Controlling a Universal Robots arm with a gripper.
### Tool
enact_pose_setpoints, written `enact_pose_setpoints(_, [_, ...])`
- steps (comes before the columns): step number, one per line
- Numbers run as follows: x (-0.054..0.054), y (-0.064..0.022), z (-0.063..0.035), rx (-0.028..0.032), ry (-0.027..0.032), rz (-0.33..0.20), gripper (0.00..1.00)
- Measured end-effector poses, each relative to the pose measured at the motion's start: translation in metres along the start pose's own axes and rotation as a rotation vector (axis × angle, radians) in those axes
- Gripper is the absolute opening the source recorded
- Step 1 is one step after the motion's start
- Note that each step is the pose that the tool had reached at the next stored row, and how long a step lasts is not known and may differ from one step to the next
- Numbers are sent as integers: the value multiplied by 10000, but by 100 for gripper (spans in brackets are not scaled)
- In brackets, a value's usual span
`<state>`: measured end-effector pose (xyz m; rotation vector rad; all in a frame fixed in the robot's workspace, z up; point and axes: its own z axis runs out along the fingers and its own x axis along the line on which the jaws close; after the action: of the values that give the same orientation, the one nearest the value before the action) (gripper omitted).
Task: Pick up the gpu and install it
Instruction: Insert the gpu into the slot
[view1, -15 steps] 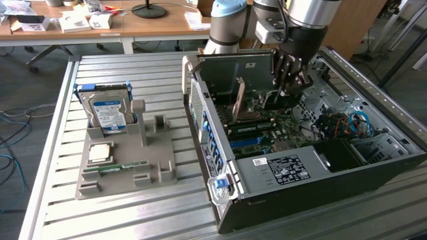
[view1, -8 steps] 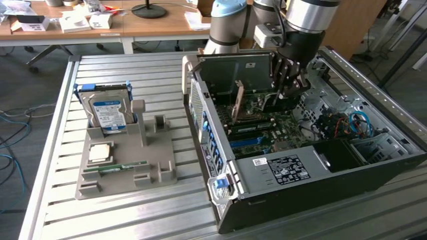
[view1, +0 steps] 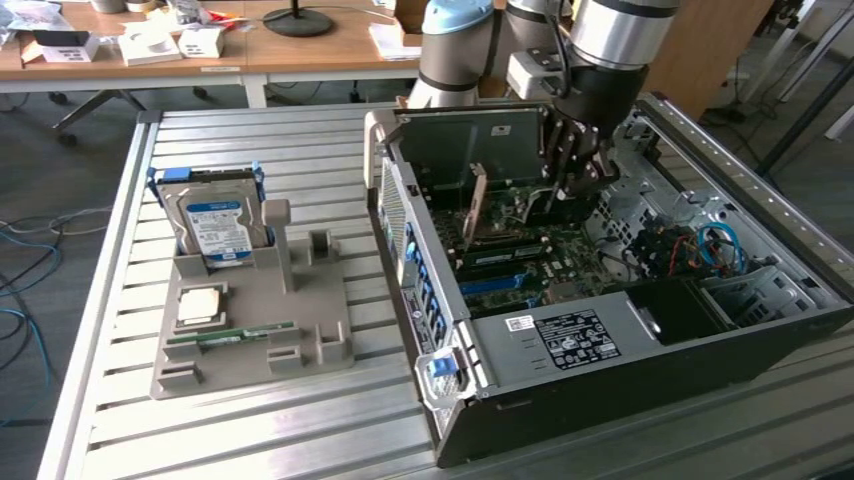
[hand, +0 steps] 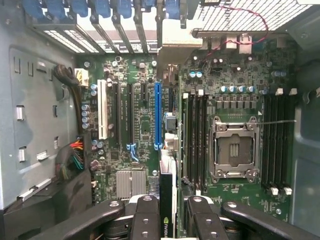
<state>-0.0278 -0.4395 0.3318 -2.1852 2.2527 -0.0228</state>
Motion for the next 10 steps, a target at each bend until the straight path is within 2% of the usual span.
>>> enact_pose_setpoints(10, [-1, 2, 128, 0, -1, 0, 26])
